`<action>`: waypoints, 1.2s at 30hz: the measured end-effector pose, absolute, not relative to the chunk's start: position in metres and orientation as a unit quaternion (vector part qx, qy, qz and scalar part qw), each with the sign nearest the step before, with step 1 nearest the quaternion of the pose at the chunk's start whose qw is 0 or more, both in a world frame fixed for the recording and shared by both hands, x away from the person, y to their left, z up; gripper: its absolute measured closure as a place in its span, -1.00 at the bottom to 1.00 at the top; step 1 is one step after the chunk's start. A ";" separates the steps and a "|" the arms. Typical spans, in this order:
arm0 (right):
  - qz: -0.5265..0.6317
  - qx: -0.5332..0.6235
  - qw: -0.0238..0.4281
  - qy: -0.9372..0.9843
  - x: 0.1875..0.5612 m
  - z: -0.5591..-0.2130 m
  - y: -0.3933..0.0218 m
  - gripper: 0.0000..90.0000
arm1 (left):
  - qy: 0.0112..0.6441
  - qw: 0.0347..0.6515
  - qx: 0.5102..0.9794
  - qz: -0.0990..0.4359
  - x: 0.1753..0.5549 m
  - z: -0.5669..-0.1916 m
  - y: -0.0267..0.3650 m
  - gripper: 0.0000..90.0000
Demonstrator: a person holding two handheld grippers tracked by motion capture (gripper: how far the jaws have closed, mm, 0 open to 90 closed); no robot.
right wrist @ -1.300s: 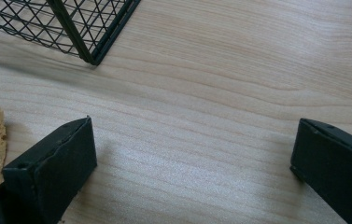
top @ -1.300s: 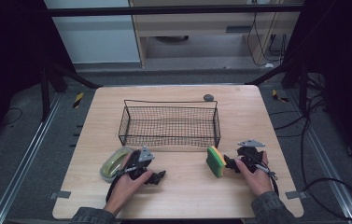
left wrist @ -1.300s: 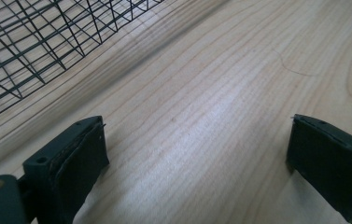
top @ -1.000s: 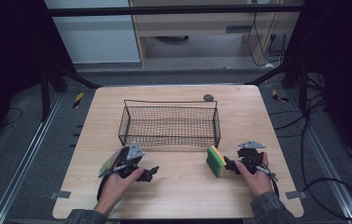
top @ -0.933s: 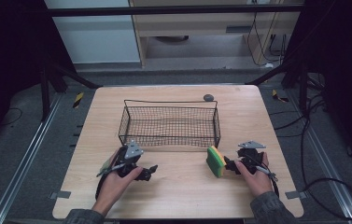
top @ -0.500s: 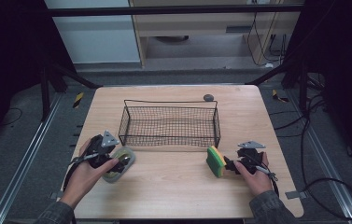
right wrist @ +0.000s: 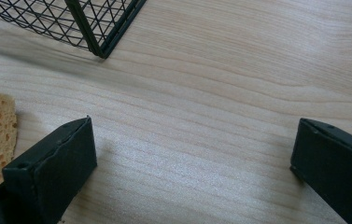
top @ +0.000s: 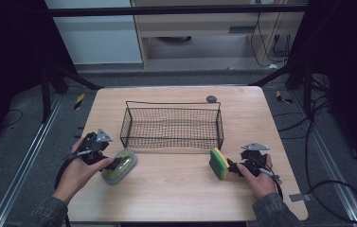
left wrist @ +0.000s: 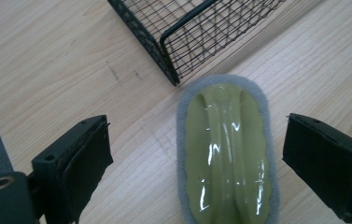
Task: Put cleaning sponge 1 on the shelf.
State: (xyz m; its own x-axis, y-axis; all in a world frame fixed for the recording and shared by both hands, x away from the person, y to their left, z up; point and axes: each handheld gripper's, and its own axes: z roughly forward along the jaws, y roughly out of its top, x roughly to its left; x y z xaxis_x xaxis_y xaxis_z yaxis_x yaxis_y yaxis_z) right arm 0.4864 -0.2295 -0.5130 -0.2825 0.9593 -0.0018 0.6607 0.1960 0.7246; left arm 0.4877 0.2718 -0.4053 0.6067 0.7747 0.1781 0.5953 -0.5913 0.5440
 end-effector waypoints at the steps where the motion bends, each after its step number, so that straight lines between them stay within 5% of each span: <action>1: 0.315 0.550 0.237 0.737 0.486 -0.513 -0.230 -0.99 | 0.398 0.218 0.868 0.201 0.489 -0.405 0.272 -0.85; 14: 0.318 0.547 0.232 0.739 0.486 -0.513 -0.230 -0.99 | 0.406 0.174 0.879 0.180 0.506 -0.397 0.273 -0.79; 24: 0.318 0.546 0.232 0.739 0.486 -0.513 -0.231 -0.99 | 0.398 0.131 0.897 0.137 0.514 -0.402 0.264 -0.28; 36: 0.317 0.543 0.234 0.741 0.486 -0.513 -0.231 -0.99 | 0.397 0.121 0.906 0.088 0.526 -0.427 0.251 -0.14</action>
